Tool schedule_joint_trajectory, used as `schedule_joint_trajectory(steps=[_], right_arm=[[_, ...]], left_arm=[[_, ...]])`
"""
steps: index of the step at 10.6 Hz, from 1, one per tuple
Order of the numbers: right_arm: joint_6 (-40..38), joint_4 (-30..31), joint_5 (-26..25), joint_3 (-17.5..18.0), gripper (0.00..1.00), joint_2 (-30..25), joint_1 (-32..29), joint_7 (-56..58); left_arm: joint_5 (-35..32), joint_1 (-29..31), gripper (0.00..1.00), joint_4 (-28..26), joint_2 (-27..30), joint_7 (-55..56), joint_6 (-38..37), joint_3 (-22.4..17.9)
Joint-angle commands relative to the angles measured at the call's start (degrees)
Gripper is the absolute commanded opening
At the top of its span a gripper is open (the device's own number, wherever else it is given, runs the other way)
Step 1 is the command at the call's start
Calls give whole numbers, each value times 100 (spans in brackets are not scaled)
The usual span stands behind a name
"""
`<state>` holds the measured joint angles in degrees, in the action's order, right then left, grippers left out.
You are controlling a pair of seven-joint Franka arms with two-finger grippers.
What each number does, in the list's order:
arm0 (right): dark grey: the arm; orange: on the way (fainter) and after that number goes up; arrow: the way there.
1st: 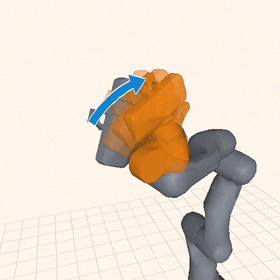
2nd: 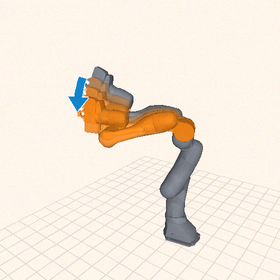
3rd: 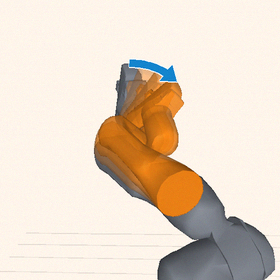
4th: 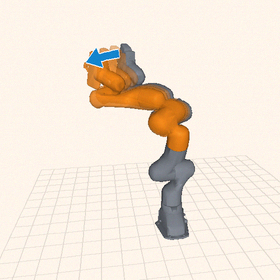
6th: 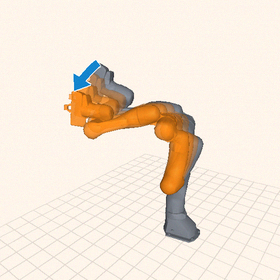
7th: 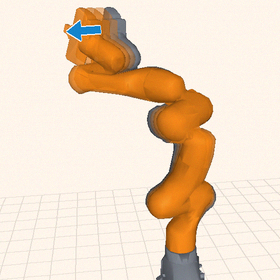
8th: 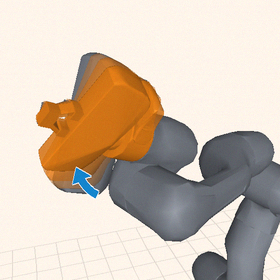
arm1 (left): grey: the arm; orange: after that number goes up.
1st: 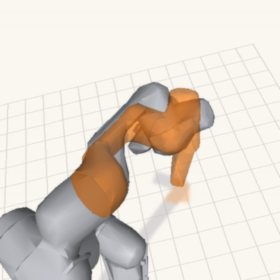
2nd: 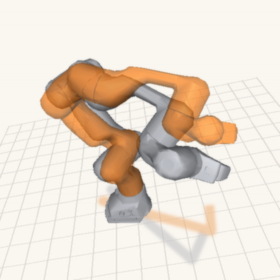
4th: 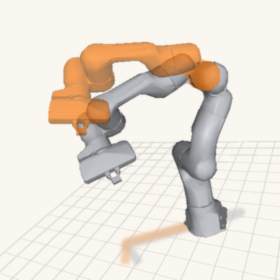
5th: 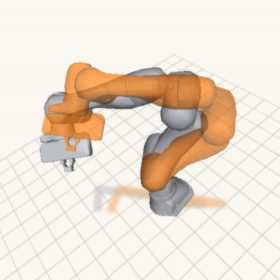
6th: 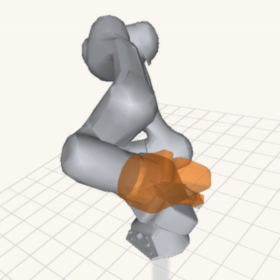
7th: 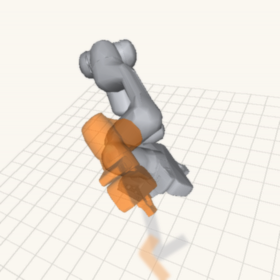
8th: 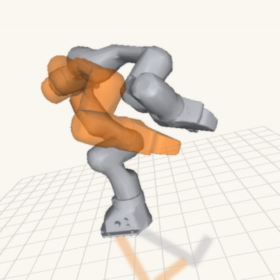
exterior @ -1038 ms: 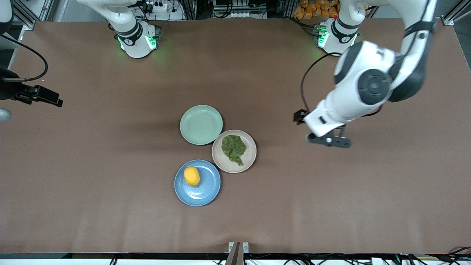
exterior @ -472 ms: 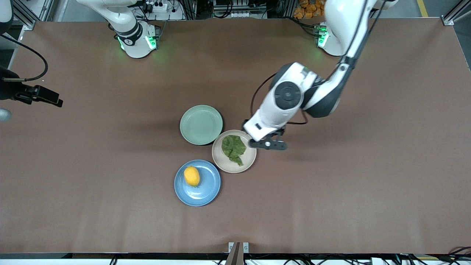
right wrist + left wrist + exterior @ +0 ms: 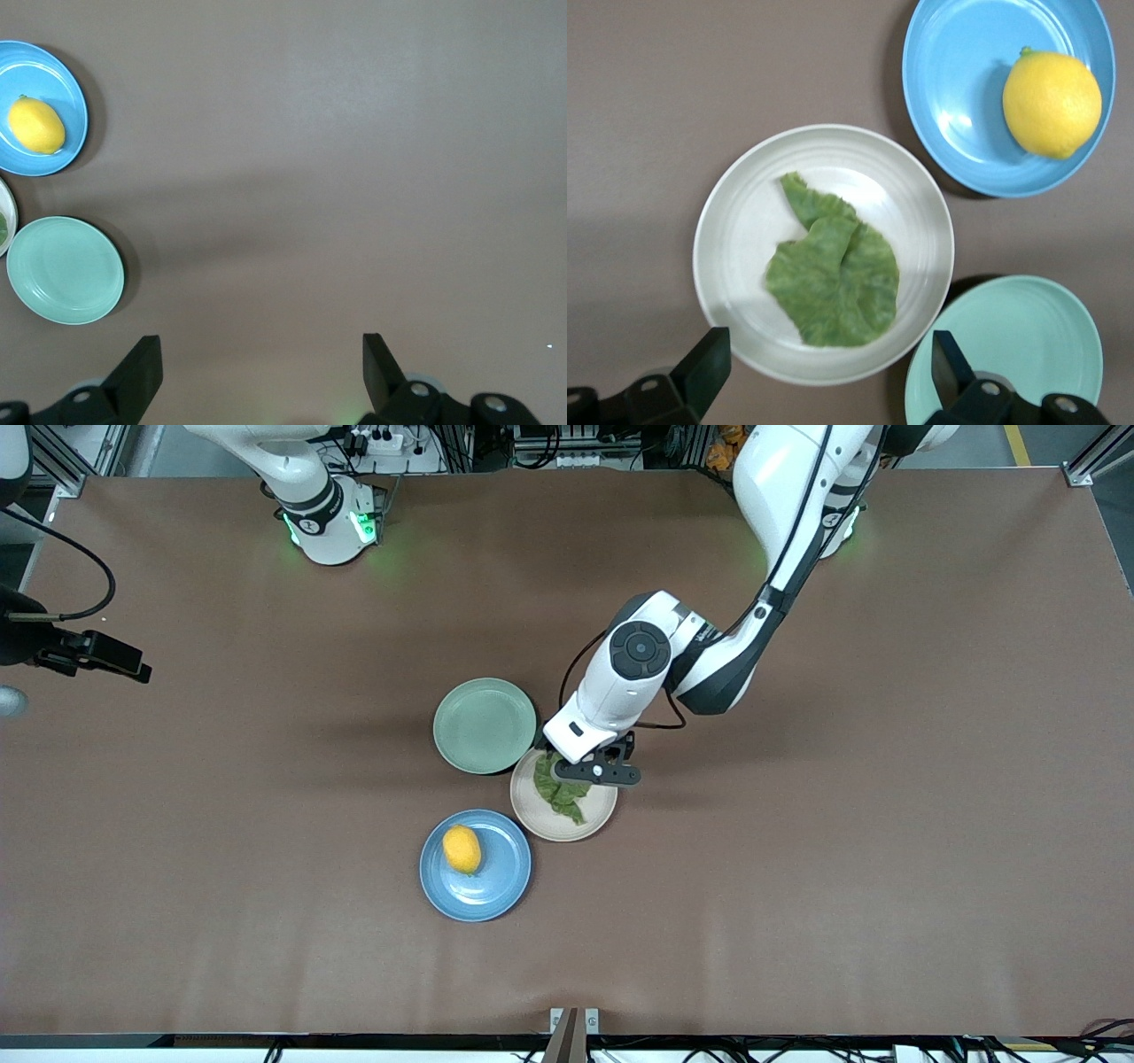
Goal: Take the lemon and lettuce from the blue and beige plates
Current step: 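Lower the left gripper and grasp the green lettuce leaf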
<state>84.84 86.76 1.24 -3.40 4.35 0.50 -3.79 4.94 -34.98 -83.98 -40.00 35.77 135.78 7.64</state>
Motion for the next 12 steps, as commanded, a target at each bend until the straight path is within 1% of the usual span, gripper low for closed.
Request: schedule_joint_trajectory(steps=[1, 2, 4, 5, 9, 12], right_arm=[[824, -9, 483, 6, 100, 839, 740, -52], [841, -10, 483, 6, 100, 848, 775, -52], [833, -10, 483, 6, 100, 839, 776, -8], [833, -10, 483, 6, 100, 848, 776, 1], [842, -10, 483, 6, 100, 901, 837, 18], [842, -10, 483, 6, 100, 910, 881, 18]], left_arm=[[78, -61, 100, 171, -218, 89, 177, -79], [78, -61, 100, 171, -218, 89, 177, -79], [-368, -70, 100, 163, -472, -43, 430, -131], [-466, -131, 100, 163, -613, -35, 562, -131], [-485, -228, 100, 163, -877, 27, 1063, -149], [-485, -228, 100, 163, -939, 36, 1266, -149]])
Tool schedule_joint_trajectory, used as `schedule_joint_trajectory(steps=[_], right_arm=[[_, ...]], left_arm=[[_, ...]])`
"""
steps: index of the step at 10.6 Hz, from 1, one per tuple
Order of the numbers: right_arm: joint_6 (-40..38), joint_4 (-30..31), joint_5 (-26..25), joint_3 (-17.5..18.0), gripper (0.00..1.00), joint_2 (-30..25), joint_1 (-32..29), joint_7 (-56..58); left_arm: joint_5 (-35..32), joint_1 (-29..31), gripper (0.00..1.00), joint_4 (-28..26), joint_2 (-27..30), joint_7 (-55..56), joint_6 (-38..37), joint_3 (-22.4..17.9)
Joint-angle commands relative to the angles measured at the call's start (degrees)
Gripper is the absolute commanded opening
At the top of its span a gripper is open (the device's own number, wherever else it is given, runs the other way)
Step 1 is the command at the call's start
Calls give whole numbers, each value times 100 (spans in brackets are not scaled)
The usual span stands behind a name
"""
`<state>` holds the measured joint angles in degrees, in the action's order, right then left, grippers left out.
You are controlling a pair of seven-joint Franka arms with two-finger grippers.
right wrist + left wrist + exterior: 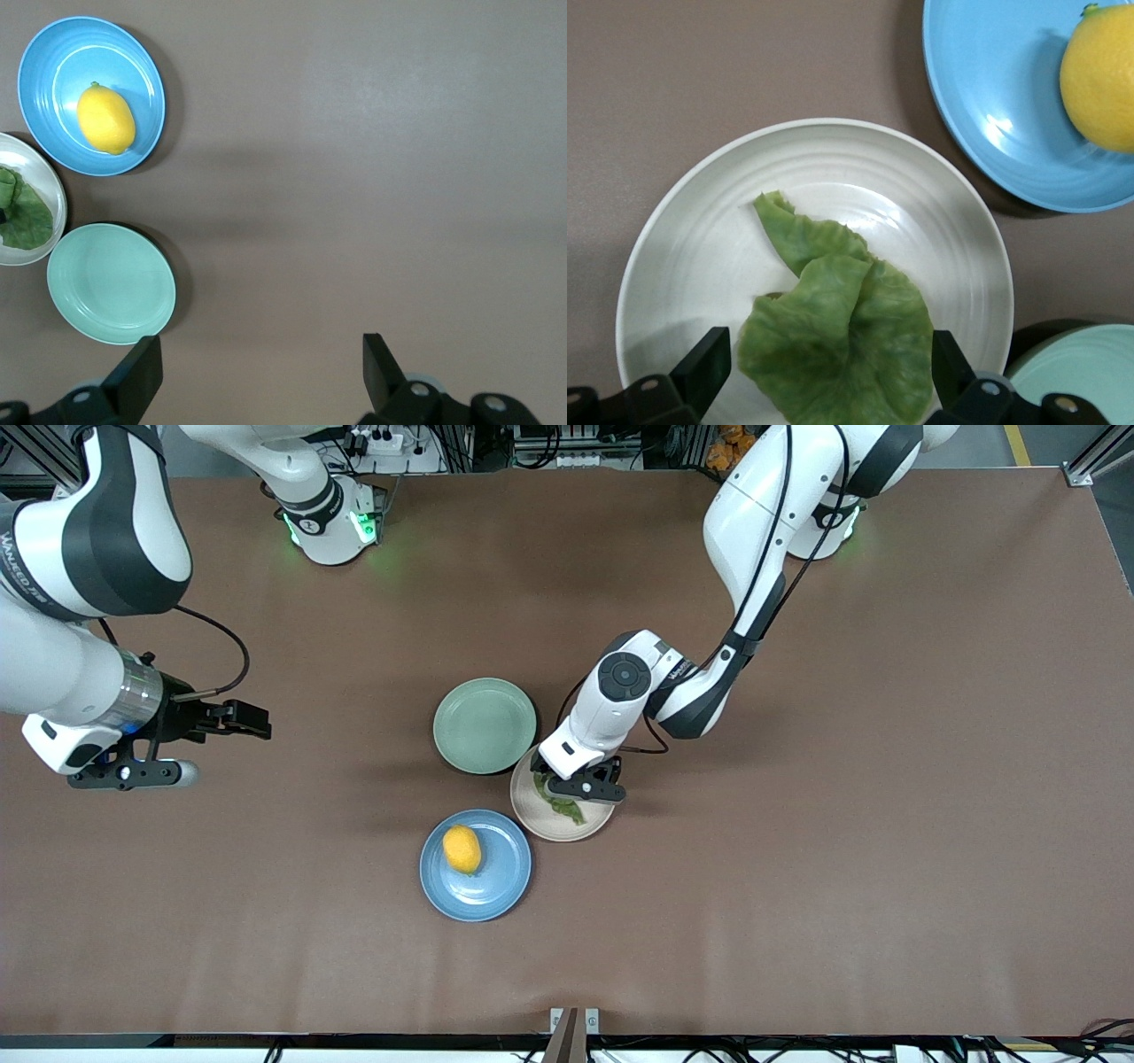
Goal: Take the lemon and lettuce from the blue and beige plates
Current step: 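Lower the left gripper and grasp the green lettuce leaf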
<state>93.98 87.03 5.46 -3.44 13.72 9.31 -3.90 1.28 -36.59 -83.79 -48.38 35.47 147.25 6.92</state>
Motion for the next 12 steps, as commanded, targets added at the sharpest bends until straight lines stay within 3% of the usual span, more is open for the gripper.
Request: schedule_joint_trajectory(steps=[1, 12], right_arm=[[-73, -37, 60, 10, 100, -28, 0, 30], [-126, -28, 52, 10, 100, -36, -17, 38]], left_arm=[[-120, -67, 100, 144, -145, 66, 207, -85], [-111, -182, 100, 161, -452, 75, 884, -234]])
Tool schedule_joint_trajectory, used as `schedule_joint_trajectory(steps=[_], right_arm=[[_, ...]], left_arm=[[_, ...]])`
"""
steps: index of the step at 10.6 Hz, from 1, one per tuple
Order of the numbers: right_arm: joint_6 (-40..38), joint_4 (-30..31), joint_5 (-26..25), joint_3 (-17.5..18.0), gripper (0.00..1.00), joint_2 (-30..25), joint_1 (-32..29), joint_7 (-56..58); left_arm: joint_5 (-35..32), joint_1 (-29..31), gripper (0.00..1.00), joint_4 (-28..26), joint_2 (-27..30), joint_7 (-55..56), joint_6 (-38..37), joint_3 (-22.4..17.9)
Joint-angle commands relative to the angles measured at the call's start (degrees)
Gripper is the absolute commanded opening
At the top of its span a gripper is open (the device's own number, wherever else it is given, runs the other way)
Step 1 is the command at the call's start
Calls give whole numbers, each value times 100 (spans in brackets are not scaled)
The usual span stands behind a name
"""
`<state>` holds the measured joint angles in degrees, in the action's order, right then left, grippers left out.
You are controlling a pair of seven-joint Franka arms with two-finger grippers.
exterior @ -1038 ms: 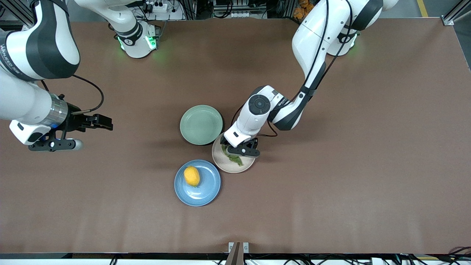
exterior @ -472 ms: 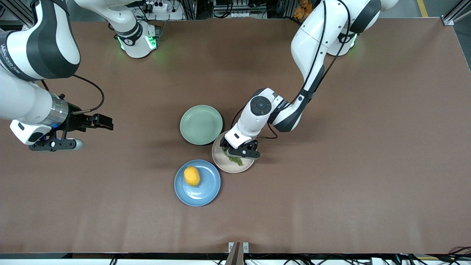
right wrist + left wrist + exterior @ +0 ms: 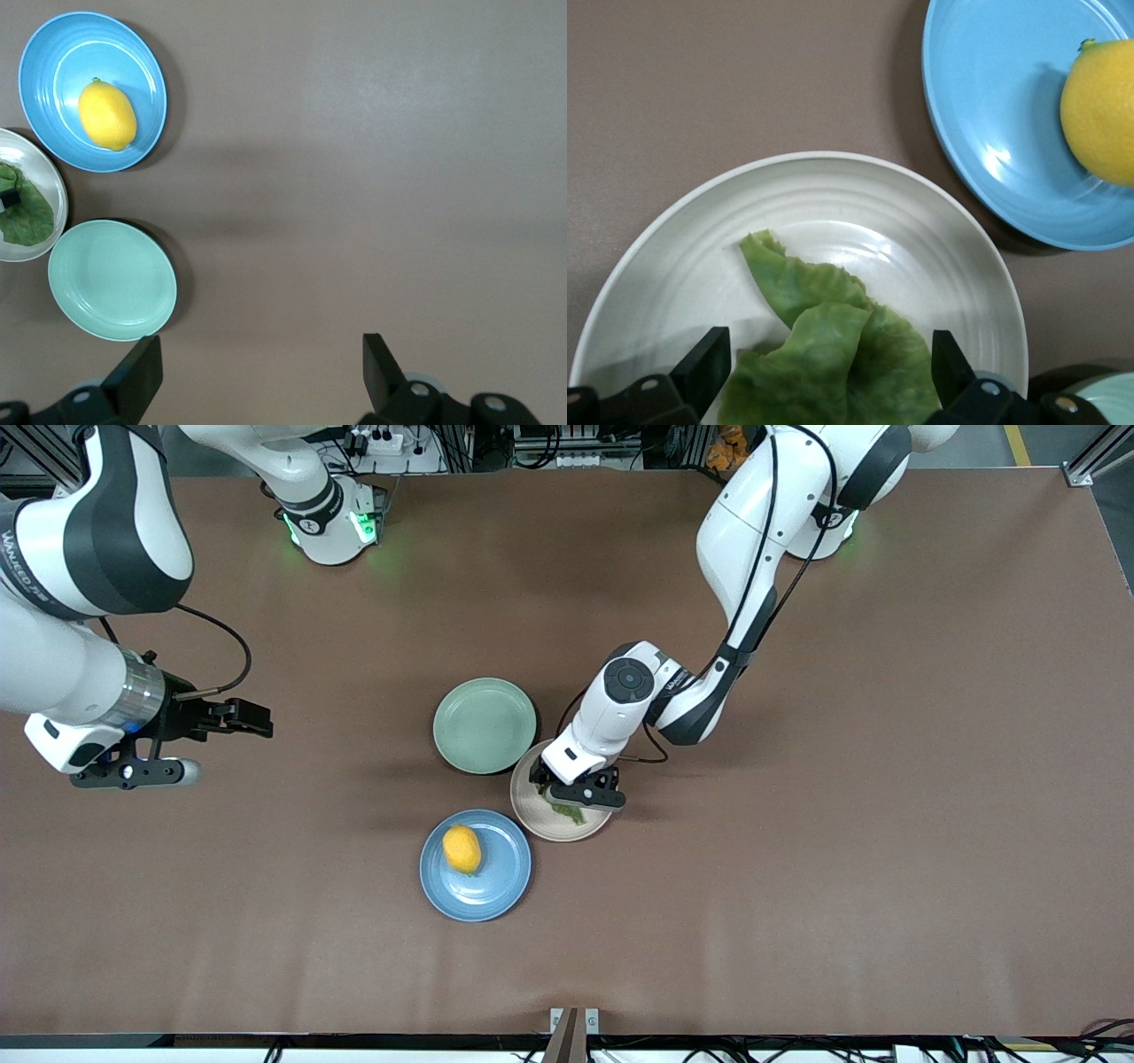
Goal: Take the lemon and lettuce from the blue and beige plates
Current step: 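Lower the left gripper and grasp the green lettuce leaf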
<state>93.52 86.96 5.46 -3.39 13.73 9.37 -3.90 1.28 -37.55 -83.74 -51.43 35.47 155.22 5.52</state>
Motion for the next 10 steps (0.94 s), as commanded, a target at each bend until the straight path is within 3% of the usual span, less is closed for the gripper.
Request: schedule_joint_trajectory(steps=[1, 5, 6, 7, 8, 9, 10], right_arm=[[-80, -21, 52, 5, 100, -37, -23, 38], [-80, -21, 52, 5, 100, -37, -23, 38], [-80, -21, 52, 5, 100, -37, -15, 38], [-71, -21, 52, 5, 100, -37, -15, 38], [-62, -21, 52, 5, 100, -37, 3, 38], [-36, -21, 52, 5, 100, -19, 55, 38], [-27, -21, 60, 5, 100, 24, 99, 30]], left_arm=[[-111, -94, 100, 156, -165, 75, 183, -95], [-111, -121, 100, 156, -236, 136, 325, -122], [-93, -121, 94, 156, -244, 336, 360, -122], [-84, -121, 51, 156, -236, 643, 378, -122], [-84, -121, 16, 156, -236, 724, 378, -122], [-84, -121, 0, 156, -227, 725, 378, -113], [-84, -121, 0, 148, -210, 734, 378, -113]])
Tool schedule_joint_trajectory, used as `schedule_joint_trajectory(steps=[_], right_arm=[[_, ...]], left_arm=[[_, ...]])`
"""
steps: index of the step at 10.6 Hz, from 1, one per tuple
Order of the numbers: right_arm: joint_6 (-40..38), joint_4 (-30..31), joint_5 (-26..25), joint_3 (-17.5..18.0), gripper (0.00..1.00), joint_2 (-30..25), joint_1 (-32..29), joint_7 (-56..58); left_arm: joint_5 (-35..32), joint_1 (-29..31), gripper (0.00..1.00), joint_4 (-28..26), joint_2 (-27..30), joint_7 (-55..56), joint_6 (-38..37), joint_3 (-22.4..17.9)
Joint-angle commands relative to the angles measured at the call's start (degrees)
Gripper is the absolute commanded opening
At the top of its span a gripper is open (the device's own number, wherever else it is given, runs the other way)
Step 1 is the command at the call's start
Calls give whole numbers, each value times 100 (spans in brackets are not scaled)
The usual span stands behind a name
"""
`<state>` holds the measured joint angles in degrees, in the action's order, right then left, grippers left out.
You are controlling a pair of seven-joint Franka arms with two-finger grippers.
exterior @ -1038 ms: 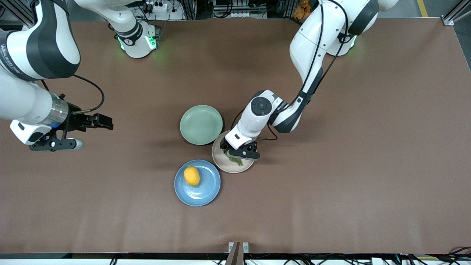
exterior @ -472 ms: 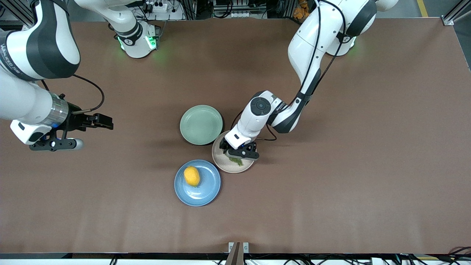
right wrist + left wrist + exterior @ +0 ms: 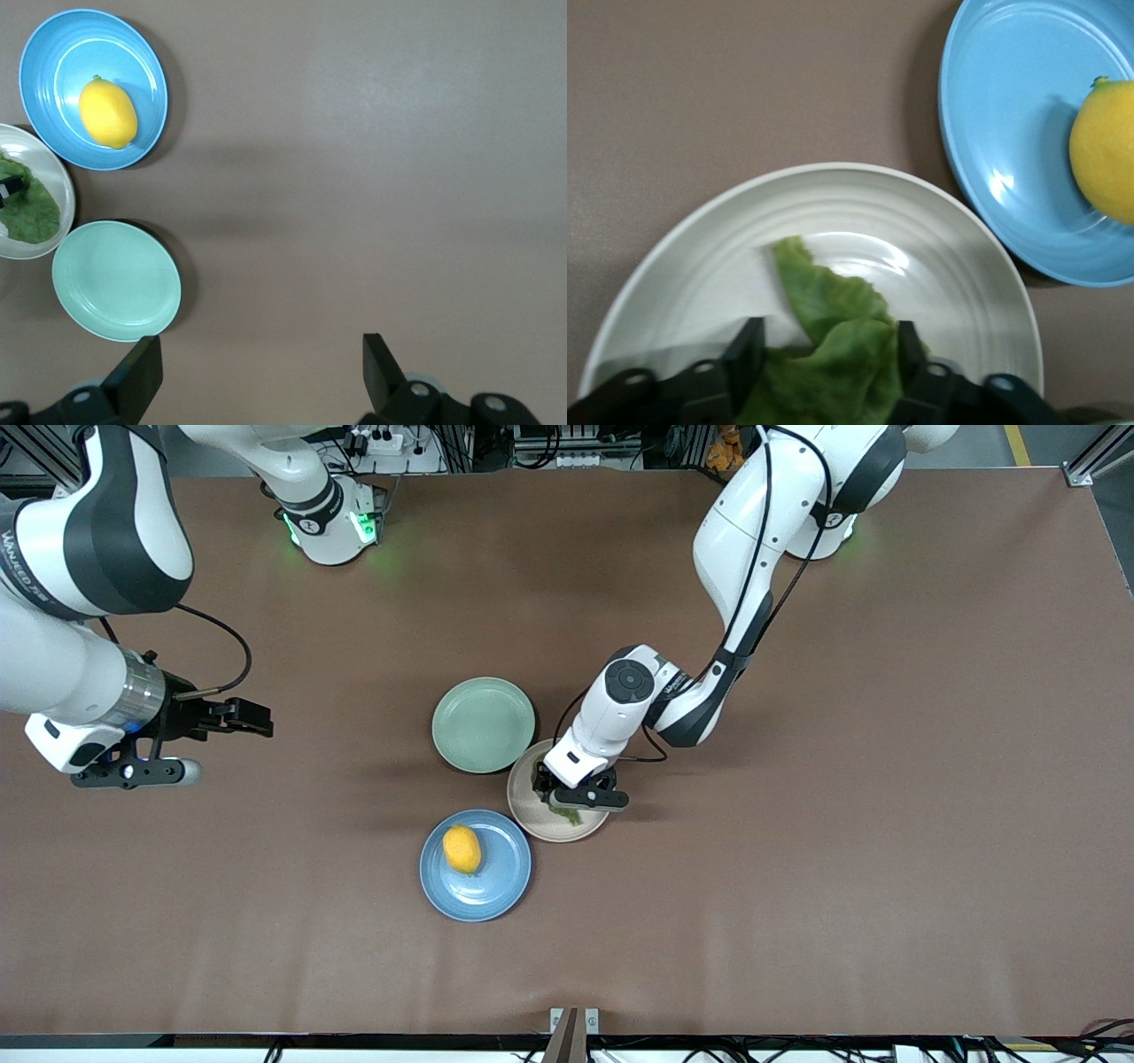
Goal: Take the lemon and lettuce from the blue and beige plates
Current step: 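Lower the left gripper and grasp the green lettuce leaf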
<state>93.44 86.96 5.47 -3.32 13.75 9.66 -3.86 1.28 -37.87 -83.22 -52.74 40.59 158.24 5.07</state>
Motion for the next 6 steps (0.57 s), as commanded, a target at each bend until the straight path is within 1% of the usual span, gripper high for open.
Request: schedule_joint_trajectory(steps=[1, 5, 6], right_arm=[[-2, -21, 60, 6, 100, 66, 97, 25], [156, -21, 60, -2, 100, 162, 290, -10], [165, -21, 60, -2, 100, 180, 317, -19]], left_arm=[[-84, -89, 0, 78, -53, 221, 75, -68], [-102, -89, 0, 25, 105, 230, 49, -59], [-102, -80, 0, -71, 219, 230, 14, -50]])
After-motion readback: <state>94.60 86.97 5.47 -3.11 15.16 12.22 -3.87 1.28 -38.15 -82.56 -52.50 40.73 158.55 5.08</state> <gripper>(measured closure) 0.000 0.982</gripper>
